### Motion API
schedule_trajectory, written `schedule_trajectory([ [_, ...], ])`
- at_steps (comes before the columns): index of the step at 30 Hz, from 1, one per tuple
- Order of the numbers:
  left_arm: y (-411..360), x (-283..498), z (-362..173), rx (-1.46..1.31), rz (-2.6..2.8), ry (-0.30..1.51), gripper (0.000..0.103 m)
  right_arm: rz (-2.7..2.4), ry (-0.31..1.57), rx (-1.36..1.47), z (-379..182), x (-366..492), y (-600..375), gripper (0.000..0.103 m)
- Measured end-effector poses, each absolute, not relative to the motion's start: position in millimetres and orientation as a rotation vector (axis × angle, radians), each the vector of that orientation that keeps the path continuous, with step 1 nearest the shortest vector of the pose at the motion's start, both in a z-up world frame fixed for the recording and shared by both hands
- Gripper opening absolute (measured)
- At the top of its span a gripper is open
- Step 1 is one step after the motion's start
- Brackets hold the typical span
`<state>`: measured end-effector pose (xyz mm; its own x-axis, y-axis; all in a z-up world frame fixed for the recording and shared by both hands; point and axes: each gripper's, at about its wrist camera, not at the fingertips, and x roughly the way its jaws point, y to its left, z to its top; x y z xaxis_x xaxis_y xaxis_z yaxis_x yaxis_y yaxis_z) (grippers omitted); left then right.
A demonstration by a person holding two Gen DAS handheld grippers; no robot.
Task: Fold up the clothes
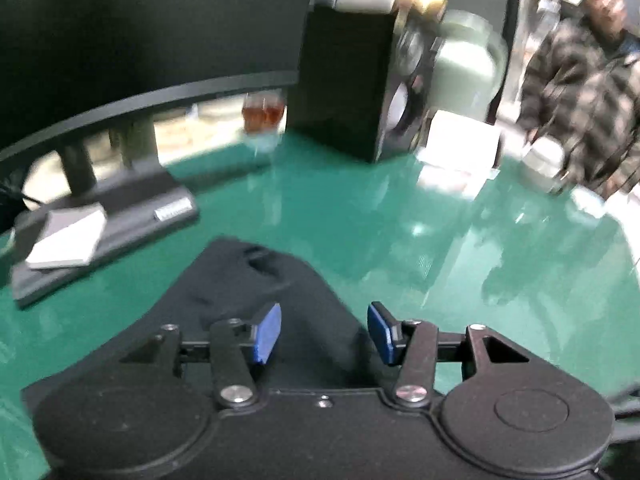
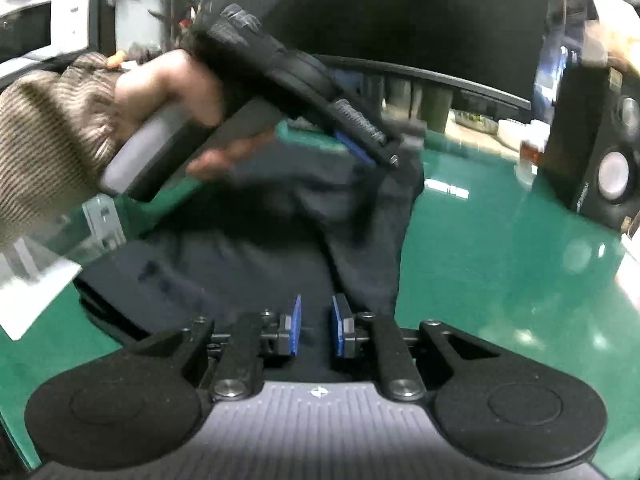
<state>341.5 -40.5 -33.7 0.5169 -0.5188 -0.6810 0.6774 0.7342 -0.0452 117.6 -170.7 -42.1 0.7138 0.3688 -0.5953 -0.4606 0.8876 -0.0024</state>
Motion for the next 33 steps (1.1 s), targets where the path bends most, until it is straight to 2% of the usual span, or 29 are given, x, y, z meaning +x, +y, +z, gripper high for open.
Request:
schedule_trajectory([
  [8,-61,356,-37,0.273,-0.685,0.713,0.053,0.475,0.609,-0.13,-41,108,-182,0.017],
  [11,-51,355,-26,0.187,-0.703,0.692,0.053,0.502,0.575,-0.108,-29,109,-183,0.018],
  [16,-35,339,-21,0.283,-0.654,0.671,0.053,0.59,0.526,-0.17,-26,104,-158,0.017],
  [23,25,338,-29,0.251,-0.533,0.72,0.053,0.683,0.524,-0.199,-27,101,-127,0.018],
  [33,35,338,-41,0.222,-0.55,0.691,0.055,0.718,0.57,-0.269,-19,99,-101,0.018],
])
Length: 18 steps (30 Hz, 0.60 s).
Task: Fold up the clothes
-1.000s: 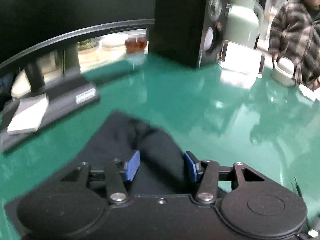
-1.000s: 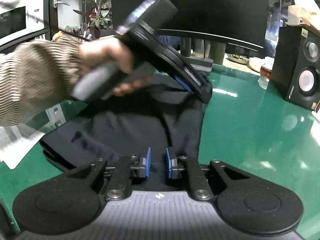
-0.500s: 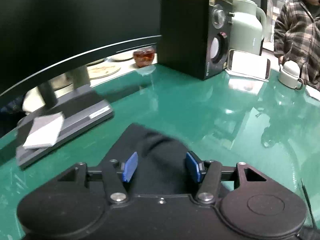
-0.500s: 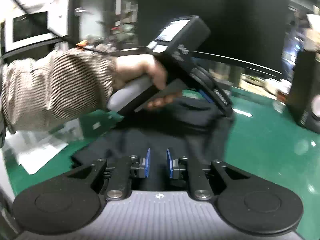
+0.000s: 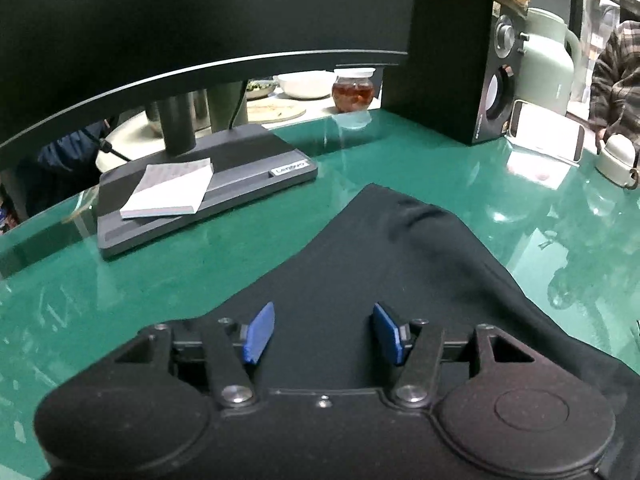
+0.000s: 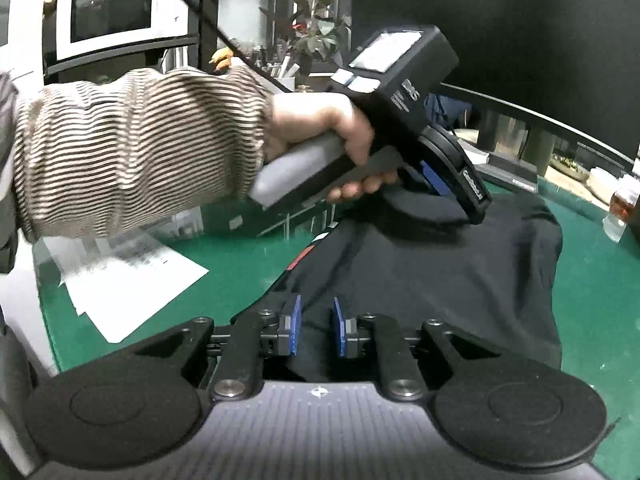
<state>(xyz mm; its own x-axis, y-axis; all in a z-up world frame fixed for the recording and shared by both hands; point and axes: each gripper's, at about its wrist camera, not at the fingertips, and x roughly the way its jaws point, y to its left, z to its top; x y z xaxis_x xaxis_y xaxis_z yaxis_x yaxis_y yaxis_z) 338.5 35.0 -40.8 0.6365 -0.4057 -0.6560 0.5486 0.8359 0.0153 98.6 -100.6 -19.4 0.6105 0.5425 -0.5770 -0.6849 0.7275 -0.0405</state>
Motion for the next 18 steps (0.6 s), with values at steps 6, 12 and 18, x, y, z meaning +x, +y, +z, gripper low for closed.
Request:
schedule_trajectory([
  [6,59,305,-18,0.151,-0.669,0.618,0.055,0.633,0.535,-0.179,2,89,-122,0.018],
  [12,71,202,-3,0.205,-0.962,0.632,0.055,0.351,0.531,-0.076,7,134,-187,0.013],
  [18,58,158,-27,0.238,-1.074,0.697,0.055,0.383,0.539,-0.161,2,184,-169,0.011],
])
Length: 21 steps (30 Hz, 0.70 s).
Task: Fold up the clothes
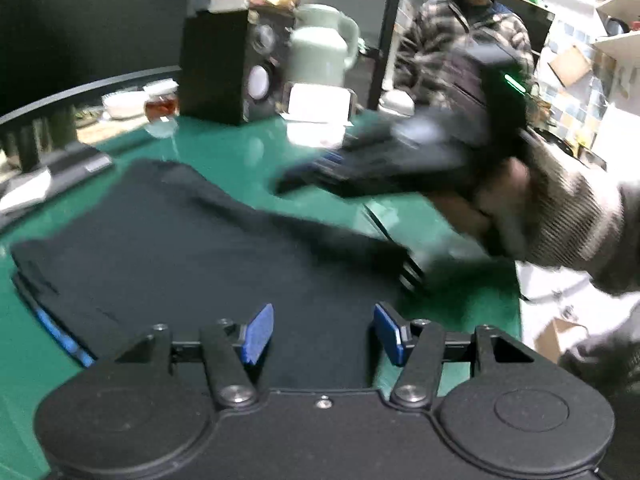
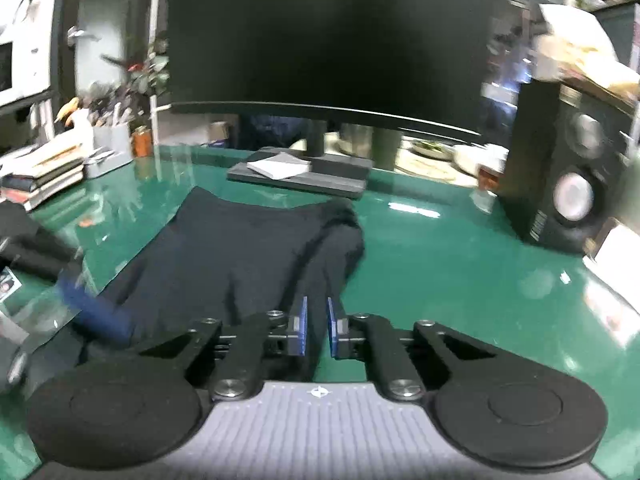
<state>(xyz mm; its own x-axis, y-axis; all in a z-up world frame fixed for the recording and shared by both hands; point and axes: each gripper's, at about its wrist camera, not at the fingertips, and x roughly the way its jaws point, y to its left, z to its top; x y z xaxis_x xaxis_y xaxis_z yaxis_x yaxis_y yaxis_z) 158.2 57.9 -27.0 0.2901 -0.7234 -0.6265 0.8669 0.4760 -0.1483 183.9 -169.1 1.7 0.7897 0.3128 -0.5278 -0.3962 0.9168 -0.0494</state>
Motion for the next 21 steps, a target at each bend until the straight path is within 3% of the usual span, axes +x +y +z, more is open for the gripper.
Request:
schedule_trajectory([
  [8,66,168,-37,0.095,-1.079,0.729,0.055,0.448,0.631,-0.257,-20,234,-127,0.01],
  [17,72,169,-40,0.048,-1.096,0.725,0.055,0.356,0.649,-0.183,-24,304,-133,0.005],
  [19,75,168,-40,0.035,-1.098,0.728,0.055,0.271,0.626,-0.207,-25,321,-134,0.006],
  [21,77,167,-36,0.031,-1.089,0.748,0.055,0.252,0.623,-0.203,-21,317,-134,0.015],
])
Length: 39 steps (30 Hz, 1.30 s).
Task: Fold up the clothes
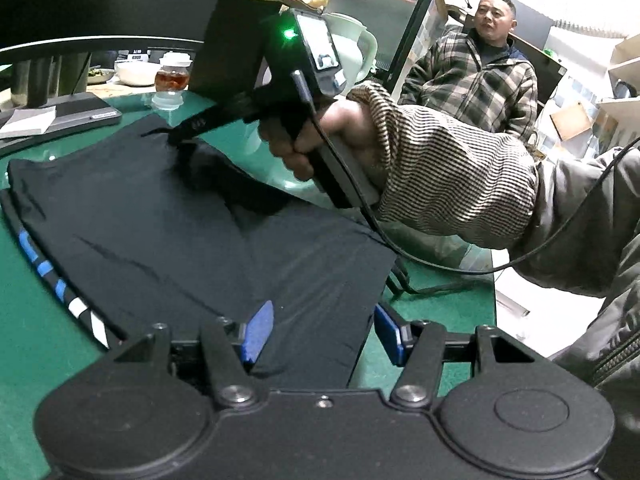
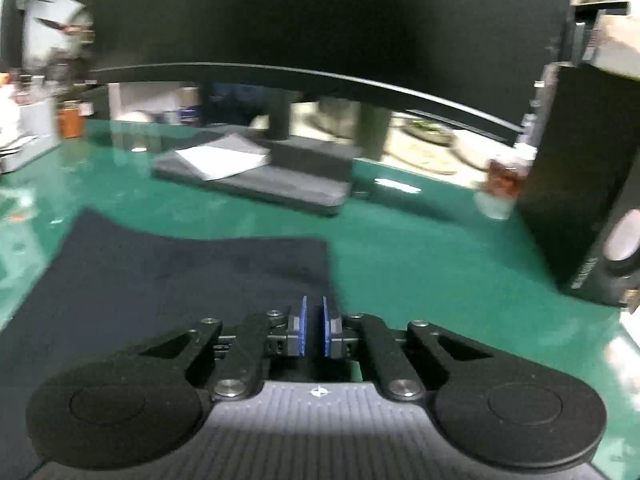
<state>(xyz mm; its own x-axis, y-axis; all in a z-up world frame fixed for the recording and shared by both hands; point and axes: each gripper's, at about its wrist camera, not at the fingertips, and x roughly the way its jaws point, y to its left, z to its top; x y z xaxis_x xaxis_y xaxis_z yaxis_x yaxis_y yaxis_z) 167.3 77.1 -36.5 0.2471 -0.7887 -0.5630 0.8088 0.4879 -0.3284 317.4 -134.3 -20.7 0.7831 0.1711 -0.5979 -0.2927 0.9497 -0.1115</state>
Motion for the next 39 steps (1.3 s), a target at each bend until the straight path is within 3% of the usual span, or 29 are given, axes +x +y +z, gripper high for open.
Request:
schedule_trajectory([
  [5,92,164,-16,-0.044,-1.028,0.652,0.056,0.486,0.557,-0.197,3,244,-125,0.015],
  [9,90,166,-23,0.008,-0.938,0.694,0.057,0.6,0.602,-0.258,-2,194,-118,0.015],
  [12,81,159,-35,0.031,-0.887,0.716,0.06,0.59,0.672,-0.382,-23,177,-112,0.016],
  [22,31,140,-38,0.064,-0.896,0.697,0.07,0.433,0.628,-0.381,-28,148,-169,0.017],
  [31,37,139,2,-0.053,-0.714,0.566,0.073,0.49,0.484,-0.233,1,73,-193,0.018],
  [39,12,166,-35,0.073,-0.562,0.688,0.074,0.622,0.559,-0.248,-35,32,-156,0.021],
])
